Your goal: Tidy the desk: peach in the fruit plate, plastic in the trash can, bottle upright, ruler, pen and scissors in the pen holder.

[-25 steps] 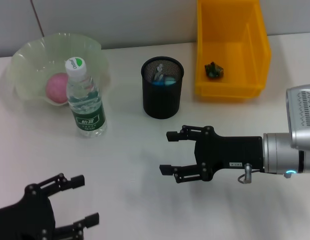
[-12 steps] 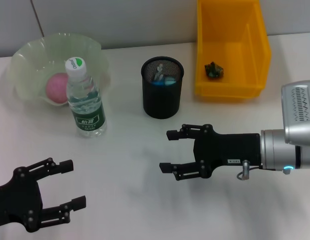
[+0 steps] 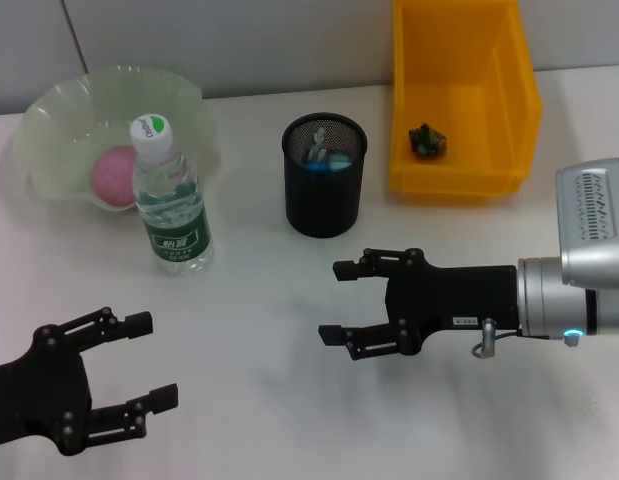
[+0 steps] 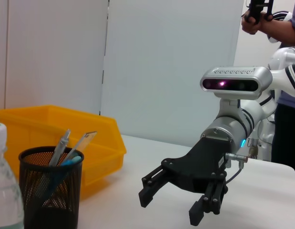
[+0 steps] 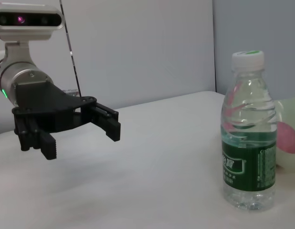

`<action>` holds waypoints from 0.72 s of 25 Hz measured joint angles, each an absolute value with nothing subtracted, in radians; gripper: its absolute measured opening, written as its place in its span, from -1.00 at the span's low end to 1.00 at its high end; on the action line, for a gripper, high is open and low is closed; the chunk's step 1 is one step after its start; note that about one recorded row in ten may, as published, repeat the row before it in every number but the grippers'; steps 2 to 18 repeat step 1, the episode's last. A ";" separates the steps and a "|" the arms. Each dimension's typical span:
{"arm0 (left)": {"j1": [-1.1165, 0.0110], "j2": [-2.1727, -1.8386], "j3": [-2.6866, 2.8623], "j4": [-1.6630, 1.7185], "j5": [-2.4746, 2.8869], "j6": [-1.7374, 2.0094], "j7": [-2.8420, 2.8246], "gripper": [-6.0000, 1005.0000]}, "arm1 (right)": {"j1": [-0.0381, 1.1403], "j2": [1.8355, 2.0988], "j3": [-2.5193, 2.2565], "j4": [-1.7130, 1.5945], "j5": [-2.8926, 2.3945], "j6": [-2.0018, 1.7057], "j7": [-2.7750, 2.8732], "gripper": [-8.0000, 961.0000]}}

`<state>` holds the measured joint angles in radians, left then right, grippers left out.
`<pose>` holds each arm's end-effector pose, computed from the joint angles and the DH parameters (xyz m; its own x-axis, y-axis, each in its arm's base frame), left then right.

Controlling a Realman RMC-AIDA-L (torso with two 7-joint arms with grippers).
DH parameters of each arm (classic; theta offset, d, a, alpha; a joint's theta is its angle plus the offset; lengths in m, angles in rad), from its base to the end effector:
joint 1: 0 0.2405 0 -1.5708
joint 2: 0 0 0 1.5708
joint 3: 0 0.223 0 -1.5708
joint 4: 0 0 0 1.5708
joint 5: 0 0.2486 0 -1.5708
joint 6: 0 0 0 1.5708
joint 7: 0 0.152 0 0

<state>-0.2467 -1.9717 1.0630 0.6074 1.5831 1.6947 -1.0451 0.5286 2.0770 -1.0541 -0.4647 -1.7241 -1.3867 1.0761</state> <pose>-0.2969 0.2672 0.0161 0.7956 0.1583 0.5847 0.2970 -0.9432 -0.1487 0.2482 0.3337 -0.0600 0.8690 -0.1789 -0.4614 -0.2781 -0.9477 -0.1565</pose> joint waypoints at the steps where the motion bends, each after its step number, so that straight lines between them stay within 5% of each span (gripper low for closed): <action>1: -0.247 -1.972 1.063 0.607 1.583 1.695 -1.045 0.64 | 0.529 2.077 -1.054 -0.465 -1.724 -1.387 1.076 0.75; 18: -0.247 -1.972 1.063 0.607 1.583 1.695 -1.045 0.64 | 0.529 2.077 -1.054 -0.465 -1.724 -1.387 1.076 0.75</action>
